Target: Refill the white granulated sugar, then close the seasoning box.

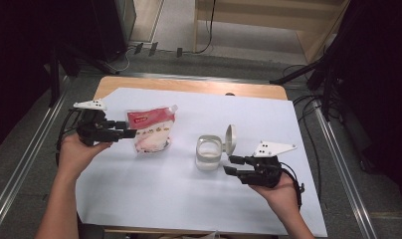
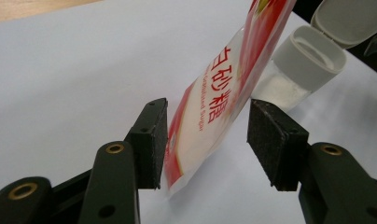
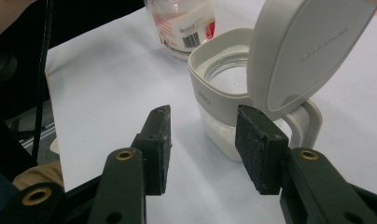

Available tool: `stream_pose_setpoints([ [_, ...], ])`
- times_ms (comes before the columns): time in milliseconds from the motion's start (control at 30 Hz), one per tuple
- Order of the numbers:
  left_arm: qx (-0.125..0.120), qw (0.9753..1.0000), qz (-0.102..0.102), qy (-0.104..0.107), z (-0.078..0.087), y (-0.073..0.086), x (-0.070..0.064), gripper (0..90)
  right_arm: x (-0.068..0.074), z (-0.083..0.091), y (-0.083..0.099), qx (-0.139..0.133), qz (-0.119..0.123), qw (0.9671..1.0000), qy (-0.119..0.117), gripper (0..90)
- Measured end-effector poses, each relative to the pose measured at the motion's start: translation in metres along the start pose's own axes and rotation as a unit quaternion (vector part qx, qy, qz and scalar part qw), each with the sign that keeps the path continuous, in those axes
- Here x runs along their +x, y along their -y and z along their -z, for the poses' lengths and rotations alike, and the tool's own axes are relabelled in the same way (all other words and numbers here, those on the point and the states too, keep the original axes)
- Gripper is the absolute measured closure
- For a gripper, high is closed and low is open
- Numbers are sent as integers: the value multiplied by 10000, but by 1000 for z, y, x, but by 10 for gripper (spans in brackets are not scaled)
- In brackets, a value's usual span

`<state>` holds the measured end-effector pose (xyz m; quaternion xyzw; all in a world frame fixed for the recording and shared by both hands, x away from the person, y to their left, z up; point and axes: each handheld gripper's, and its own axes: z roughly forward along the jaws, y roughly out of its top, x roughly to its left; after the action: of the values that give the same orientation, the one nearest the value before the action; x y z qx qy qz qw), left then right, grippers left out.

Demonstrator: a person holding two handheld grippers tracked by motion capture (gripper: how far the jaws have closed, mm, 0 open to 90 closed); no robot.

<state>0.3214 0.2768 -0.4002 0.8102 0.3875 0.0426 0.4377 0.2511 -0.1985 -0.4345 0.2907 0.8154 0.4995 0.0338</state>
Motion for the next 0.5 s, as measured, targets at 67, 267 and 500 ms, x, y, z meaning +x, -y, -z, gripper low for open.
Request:
stream_pose_setpoints([
  [67, -21, 10000, 6, 14, 1, 1, 1, 487, -1, 0, 0, -7, -3, 10000, -1, 563],
  [267, -17, 10000, 82, -7, 5, 5, 6, 480, -5, 2, 0, 2, -26, 10000, 34, 563],
  [500, -68, 9998, -24, -168, 9, 10, 10, 463, -11, 11, 1, -57, -110, 9999, 106, 574],
])
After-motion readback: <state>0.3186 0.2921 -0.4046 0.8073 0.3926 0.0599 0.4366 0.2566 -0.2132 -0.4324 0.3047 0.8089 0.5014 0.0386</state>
